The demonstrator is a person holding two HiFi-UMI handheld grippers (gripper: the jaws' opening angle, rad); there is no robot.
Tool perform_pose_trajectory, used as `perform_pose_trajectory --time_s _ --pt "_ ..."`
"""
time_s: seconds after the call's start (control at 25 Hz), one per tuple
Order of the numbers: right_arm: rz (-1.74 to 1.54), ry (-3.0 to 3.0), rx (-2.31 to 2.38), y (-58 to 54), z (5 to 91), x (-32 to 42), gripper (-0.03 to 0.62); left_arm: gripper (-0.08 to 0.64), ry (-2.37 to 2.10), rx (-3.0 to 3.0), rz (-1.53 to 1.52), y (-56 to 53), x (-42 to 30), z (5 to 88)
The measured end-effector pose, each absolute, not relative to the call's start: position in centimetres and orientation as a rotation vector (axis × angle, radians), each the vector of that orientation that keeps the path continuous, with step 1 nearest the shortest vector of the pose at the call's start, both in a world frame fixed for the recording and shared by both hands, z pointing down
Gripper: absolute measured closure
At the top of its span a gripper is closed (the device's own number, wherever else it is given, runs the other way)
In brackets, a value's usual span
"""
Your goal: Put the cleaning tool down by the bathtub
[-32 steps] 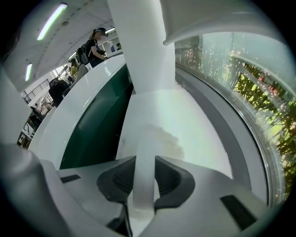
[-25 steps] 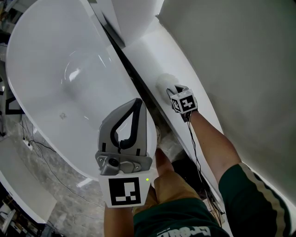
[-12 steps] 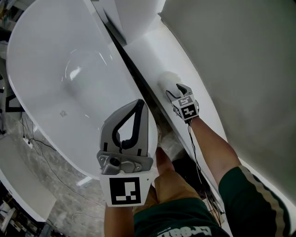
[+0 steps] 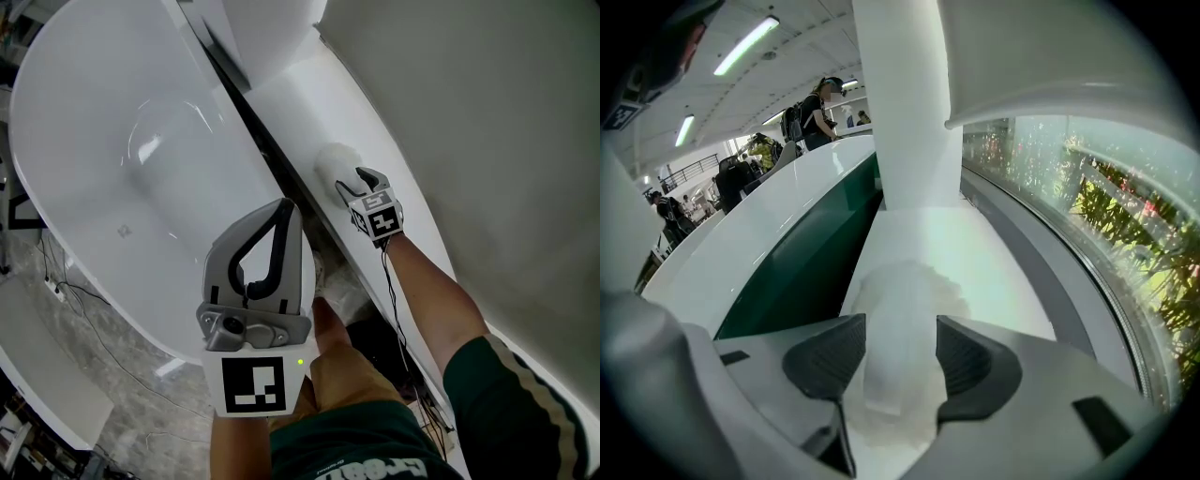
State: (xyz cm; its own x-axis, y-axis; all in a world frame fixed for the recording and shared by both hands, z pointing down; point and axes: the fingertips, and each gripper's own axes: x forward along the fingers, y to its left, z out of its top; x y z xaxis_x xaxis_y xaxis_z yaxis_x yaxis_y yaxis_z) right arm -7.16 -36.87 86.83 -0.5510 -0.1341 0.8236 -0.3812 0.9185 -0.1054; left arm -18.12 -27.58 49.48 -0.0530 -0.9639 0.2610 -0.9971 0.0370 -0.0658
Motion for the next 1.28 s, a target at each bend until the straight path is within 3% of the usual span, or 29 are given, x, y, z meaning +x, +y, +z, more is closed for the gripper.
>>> perform_pose_trajectory --time_s 1.28 --pt "0.326 -2.215 0.42 -37.1 81.4 -7.9 0.368 0.554 -2.173 2.124 0.318 -26.7 -17.2 45.0"
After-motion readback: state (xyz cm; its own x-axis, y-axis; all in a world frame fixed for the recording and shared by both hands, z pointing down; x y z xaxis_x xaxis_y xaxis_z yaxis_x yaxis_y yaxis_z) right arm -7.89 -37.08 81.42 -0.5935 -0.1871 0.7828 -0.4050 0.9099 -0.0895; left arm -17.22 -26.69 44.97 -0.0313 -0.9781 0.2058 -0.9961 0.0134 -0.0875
